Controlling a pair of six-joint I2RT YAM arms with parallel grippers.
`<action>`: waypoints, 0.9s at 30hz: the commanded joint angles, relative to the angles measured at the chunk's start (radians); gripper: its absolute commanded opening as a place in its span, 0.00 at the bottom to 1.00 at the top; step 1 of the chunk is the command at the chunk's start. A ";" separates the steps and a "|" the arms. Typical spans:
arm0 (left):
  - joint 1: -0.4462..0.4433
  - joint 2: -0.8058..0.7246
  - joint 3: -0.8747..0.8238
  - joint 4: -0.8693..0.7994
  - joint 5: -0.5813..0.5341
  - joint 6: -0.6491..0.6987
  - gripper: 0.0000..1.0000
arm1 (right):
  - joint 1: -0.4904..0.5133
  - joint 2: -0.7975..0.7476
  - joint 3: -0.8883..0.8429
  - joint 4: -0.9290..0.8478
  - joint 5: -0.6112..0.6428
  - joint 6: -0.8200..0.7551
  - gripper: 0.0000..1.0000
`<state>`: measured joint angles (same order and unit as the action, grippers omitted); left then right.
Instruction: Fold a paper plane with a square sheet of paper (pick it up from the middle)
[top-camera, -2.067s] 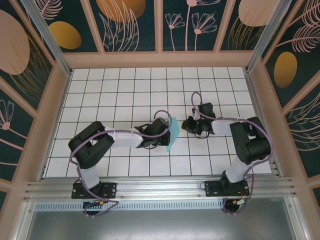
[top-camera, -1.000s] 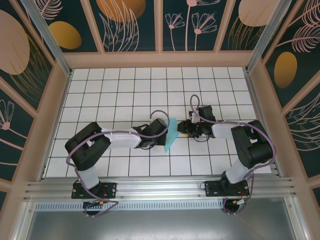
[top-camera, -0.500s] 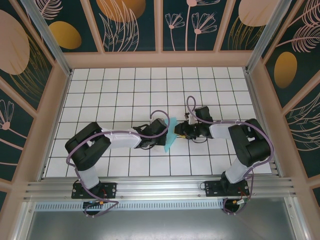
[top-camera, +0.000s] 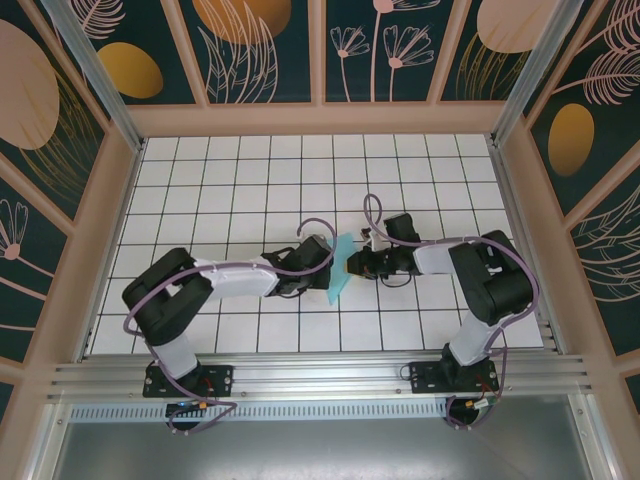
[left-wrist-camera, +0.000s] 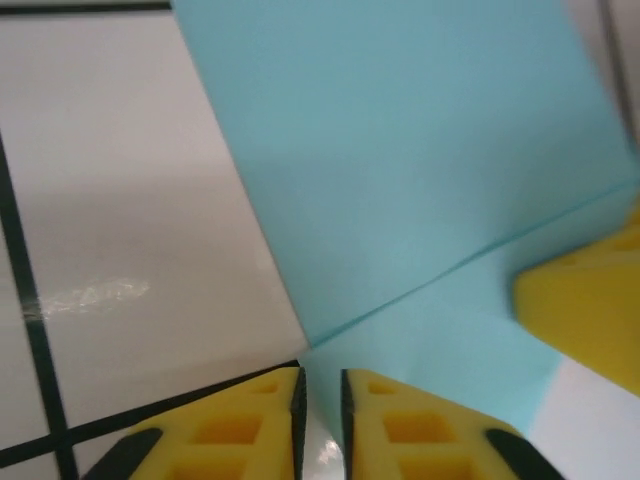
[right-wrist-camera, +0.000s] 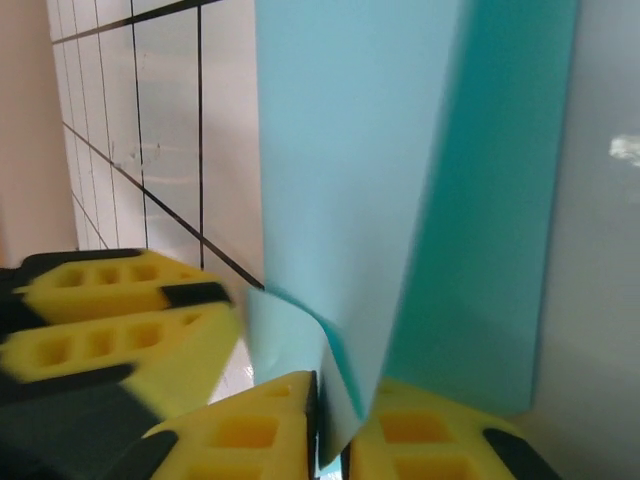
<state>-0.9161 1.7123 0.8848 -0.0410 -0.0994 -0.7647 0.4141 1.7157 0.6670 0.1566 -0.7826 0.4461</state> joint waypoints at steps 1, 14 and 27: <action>0.001 -0.122 -0.038 0.037 -0.003 -0.002 0.30 | 0.005 0.003 0.010 0.020 -0.002 0.015 0.13; -0.113 -0.171 -0.115 0.120 -0.011 -0.034 0.41 | 0.087 -0.294 -0.175 0.121 0.333 0.525 0.04; -0.168 -0.081 -0.099 0.186 -0.043 0.063 0.47 | 0.127 -0.415 -0.268 0.146 0.456 0.778 0.06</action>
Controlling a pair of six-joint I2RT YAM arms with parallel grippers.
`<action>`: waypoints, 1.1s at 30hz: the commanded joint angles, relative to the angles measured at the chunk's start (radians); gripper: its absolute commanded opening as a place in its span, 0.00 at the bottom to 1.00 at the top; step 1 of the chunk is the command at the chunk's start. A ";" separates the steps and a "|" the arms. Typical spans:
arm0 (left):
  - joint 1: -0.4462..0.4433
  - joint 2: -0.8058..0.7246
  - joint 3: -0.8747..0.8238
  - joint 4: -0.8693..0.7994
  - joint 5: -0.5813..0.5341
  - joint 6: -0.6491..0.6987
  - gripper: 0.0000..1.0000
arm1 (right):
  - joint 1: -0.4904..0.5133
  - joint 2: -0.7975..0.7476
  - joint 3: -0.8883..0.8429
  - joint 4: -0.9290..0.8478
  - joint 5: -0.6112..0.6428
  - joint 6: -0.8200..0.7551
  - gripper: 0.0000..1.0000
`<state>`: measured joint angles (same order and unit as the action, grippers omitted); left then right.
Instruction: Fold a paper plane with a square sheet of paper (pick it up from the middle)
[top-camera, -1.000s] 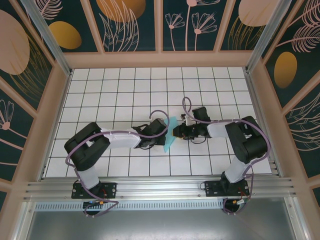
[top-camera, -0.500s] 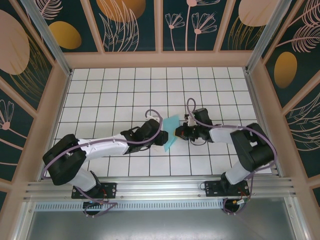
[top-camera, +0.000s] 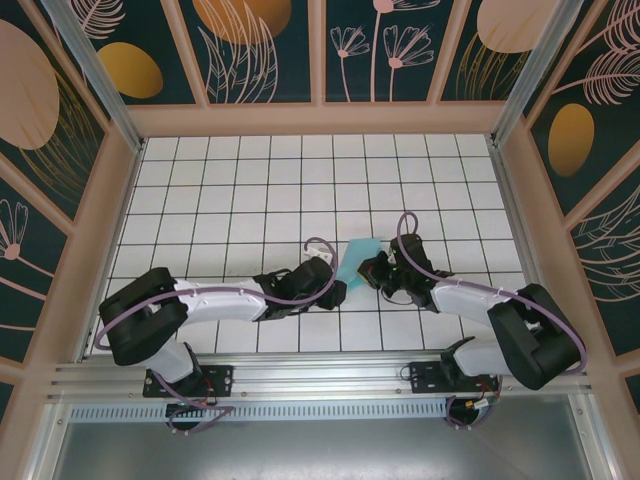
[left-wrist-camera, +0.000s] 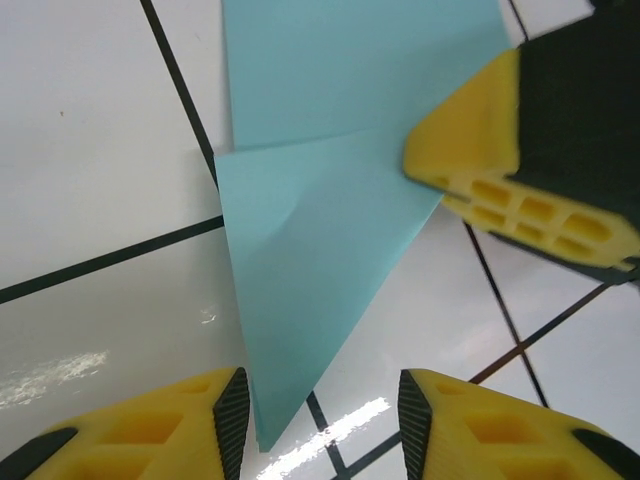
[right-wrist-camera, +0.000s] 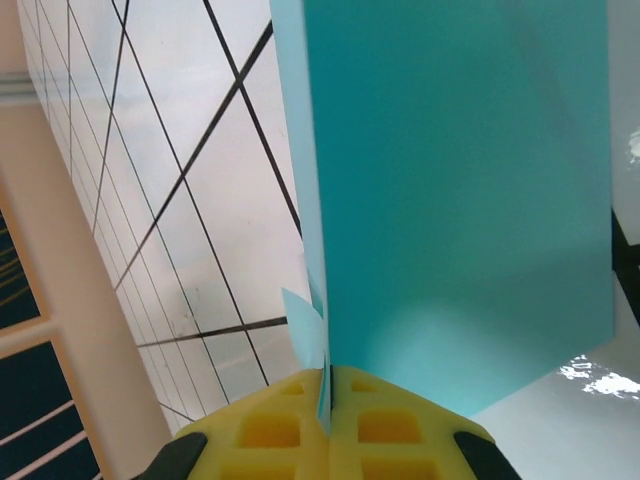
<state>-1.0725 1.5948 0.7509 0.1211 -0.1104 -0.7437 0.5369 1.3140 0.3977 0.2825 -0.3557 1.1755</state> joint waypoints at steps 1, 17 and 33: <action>-0.015 0.049 0.045 0.018 -0.044 0.047 0.48 | 0.005 -0.010 0.005 0.020 0.027 0.045 0.06; -0.039 0.188 0.159 -0.070 -0.191 0.099 0.43 | 0.005 0.053 0.072 -0.012 -0.014 -0.004 0.07; -0.039 0.215 0.162 -0.083 -0.231 0.088 0.26 | 0.005 0.036 0.099 -0.082 -0.002 -0.045 0.17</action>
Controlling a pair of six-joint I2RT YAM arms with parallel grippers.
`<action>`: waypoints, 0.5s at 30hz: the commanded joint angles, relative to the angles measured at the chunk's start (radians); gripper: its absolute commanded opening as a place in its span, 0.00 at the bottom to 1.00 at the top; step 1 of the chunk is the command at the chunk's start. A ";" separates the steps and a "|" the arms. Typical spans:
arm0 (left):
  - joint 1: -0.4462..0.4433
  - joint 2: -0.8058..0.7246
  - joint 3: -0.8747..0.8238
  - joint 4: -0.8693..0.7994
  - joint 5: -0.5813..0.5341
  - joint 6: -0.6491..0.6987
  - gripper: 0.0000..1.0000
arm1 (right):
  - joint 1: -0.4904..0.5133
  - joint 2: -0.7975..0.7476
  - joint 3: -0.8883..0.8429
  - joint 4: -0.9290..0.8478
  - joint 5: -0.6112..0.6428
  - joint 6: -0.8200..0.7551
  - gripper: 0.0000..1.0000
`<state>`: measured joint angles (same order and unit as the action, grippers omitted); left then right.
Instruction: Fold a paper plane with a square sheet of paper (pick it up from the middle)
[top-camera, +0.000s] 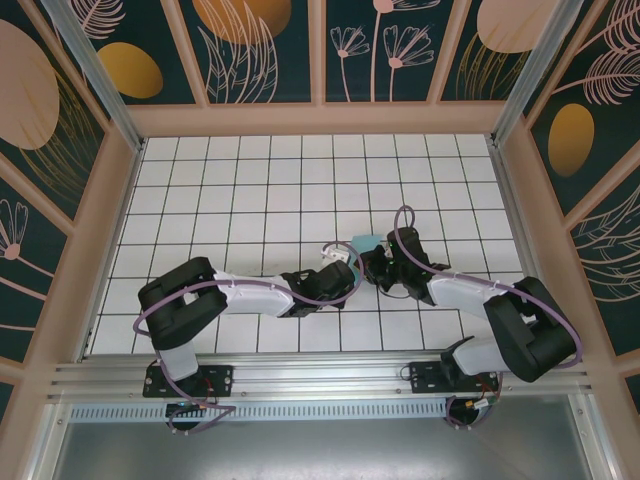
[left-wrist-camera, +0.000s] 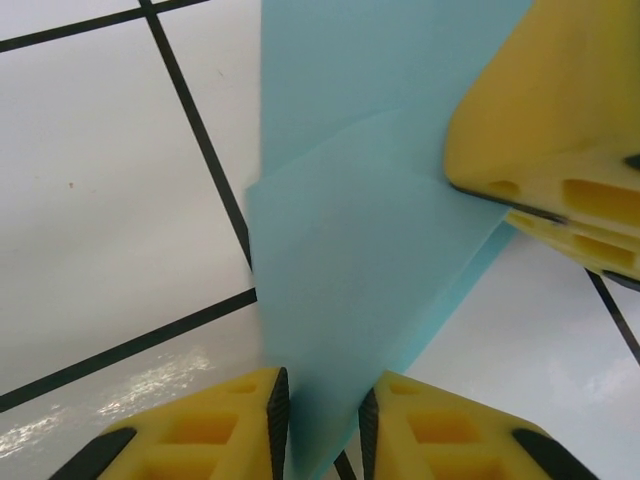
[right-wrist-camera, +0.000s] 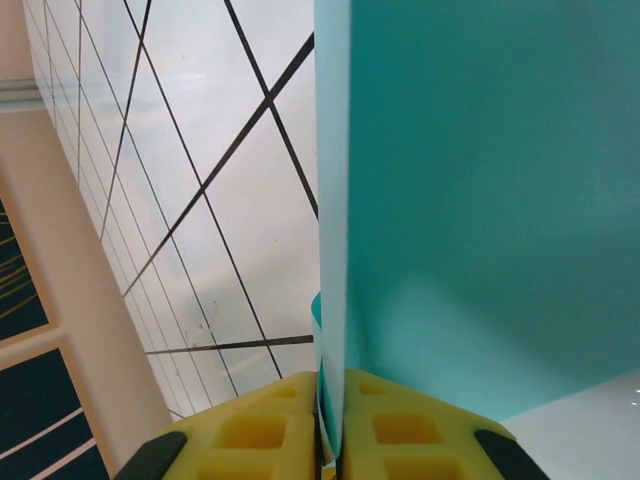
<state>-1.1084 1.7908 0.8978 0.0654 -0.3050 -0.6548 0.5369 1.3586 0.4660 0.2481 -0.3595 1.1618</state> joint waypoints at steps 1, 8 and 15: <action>-0.004 0.018 0.015 -0.027 -0.038 -0.004 0.24 | 0.005 -0.012 0.034 -0.058 0.007 -0.041 0.18; -0.003 0.029 0.008 -0.021 -0.036 -0.020 0.16 | 0.005 -0.010 0.065 -0.133 0.002 -0.126 0.26; -0.003 0.035 -0.005 -0.007 -0.028 -0.048 0.11 | -0.012 -0.009 0.124 -0.222 -0.006 -0.253 0.38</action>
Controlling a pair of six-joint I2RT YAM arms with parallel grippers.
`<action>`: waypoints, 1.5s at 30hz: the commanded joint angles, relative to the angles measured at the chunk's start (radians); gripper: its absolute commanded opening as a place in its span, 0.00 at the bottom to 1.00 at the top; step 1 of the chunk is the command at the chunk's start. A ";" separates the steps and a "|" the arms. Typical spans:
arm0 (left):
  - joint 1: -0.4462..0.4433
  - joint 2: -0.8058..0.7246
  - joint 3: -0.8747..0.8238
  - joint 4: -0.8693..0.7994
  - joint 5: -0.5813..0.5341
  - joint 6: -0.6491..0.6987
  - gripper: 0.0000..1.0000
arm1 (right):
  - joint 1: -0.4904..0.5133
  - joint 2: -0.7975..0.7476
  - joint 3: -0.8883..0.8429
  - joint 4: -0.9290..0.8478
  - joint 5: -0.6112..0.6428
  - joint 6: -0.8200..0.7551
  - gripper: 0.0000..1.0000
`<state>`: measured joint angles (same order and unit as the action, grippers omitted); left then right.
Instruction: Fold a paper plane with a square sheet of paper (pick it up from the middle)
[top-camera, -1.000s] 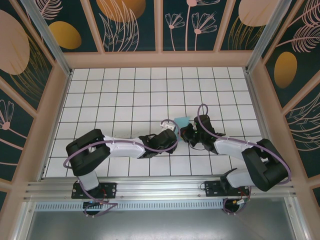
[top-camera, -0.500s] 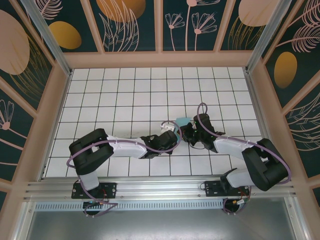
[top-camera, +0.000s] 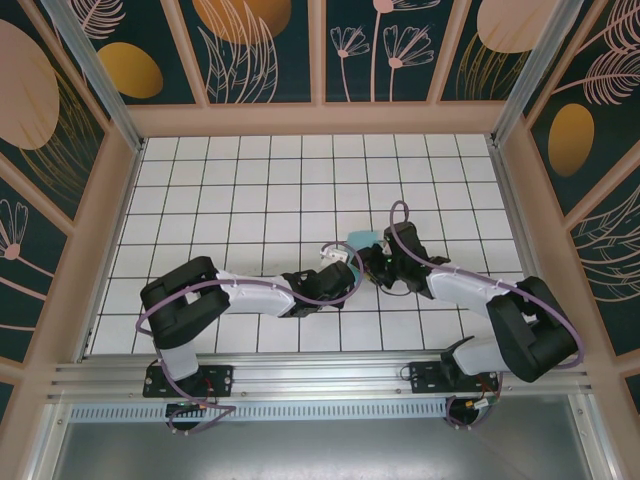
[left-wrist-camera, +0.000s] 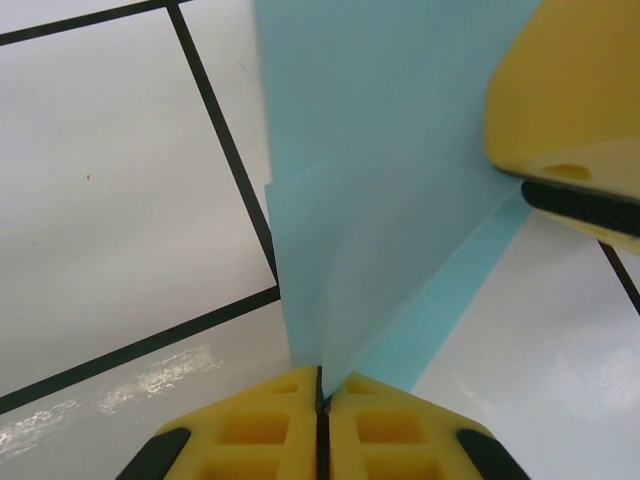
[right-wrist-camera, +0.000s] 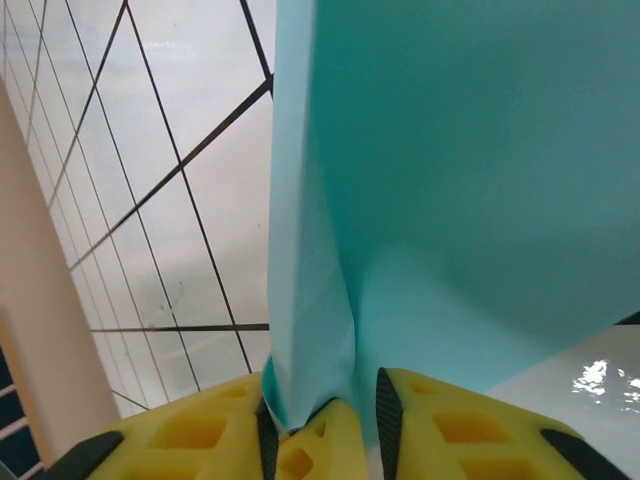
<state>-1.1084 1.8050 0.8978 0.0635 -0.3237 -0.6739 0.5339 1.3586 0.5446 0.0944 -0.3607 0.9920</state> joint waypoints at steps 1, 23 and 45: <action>-0.004 0.018 -0.012 0.000 -0.009 -0.041 0.10 | -0.015 -0.018 0.050 -0.076 -0.009 -0.106 0.41; 0.049 0.031 -0.066 0.131 0.141 -0.148 0.08 | -0.172 -0.099 0.037 -0.116 -0.186 -0.332 0.33; 0.156 0.016 -0.115 0.252 0.432 -0.145 0.09 | -0.134 0.121 0.112 0.034 -0.391 -0.408 0.12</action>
<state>-0.9596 1.8103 0.7788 0.3332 0.0532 -0.8173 0.3862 1.4475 0.6117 0.0704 -0.7094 0.6067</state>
